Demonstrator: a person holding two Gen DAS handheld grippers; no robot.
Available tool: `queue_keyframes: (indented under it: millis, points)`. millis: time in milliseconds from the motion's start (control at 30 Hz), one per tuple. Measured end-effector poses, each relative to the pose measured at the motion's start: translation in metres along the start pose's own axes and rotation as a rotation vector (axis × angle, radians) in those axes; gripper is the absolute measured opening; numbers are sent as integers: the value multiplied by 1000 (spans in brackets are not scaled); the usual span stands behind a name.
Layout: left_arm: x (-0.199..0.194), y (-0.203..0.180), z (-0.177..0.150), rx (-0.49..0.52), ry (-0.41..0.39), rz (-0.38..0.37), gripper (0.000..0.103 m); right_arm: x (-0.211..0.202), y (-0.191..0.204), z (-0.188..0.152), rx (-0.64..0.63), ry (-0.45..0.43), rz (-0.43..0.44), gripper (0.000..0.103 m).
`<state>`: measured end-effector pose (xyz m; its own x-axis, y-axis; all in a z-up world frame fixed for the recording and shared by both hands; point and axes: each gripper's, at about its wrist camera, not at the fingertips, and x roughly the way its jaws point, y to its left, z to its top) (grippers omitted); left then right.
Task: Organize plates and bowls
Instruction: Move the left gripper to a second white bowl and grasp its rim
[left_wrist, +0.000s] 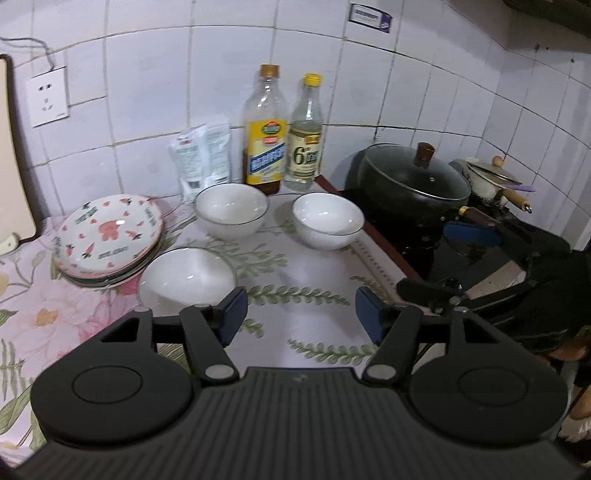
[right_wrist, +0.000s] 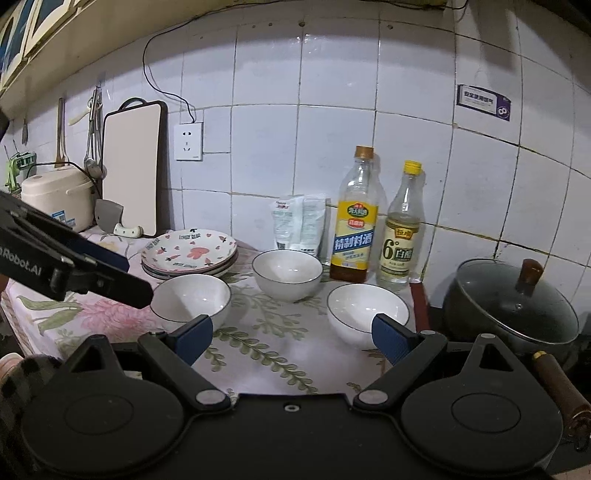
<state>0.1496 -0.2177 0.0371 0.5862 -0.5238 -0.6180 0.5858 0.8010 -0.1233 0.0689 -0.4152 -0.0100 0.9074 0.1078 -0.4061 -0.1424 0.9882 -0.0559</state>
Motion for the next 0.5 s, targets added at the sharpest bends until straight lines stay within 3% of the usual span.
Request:
queue_keyframes:
  millis: [267,500]
  points:
    - [45,-26,17,4,-24,-19,74,31,-23,-27,17,-18,-25,96]
    - [112,-27,30,-46,-60,-24,76,87,-44,-46,46,34,-53,96]
